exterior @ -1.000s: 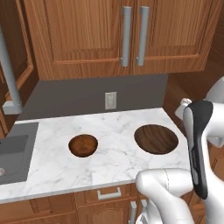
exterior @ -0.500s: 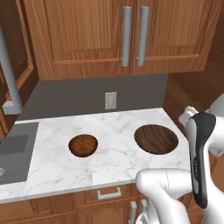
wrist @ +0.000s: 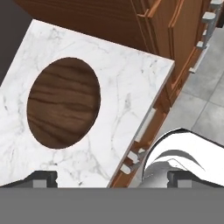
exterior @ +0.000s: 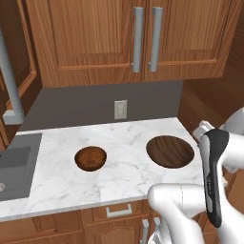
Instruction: Pick up the bowls on the counter and stack them on top of one another in the open cabinet. Place the smaller bowl on top of the larger bowl.
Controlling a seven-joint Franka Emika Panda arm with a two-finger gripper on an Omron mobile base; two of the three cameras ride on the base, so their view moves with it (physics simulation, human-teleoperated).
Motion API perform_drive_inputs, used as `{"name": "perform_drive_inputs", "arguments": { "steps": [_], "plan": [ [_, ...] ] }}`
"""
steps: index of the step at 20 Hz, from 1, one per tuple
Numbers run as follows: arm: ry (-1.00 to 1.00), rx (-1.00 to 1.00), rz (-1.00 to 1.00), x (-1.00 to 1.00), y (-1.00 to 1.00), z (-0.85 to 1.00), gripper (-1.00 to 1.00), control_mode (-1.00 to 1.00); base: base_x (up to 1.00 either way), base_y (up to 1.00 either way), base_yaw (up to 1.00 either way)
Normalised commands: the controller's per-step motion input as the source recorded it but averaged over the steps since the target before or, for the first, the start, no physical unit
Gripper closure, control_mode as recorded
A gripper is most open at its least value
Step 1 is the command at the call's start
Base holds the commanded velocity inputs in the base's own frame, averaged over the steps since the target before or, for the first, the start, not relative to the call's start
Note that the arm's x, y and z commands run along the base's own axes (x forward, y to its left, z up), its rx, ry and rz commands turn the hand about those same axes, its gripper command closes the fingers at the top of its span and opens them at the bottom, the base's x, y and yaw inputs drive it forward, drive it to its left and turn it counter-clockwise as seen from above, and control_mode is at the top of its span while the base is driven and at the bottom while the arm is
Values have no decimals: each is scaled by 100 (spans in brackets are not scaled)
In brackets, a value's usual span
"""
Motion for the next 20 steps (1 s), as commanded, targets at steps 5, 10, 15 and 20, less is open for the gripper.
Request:
{"name": "perform_drive_inputs", "arguments": {
  "steps": [5, 10, 15, 20],
  "plan": [
    [-2, 0, 3, 23, -6, -22, -100, -100, 0, 0, 0],
    [-1, 1, 3, 22, -6, -29, -100, -100, 0, 0, 0],
    [0, 1, 3, 18, -11, -26, -100, -100, 0, 0, 0],
    [0, 1, 3, 20, -9, -23, -100, -100, 0, 0, 0]
  ]
}}
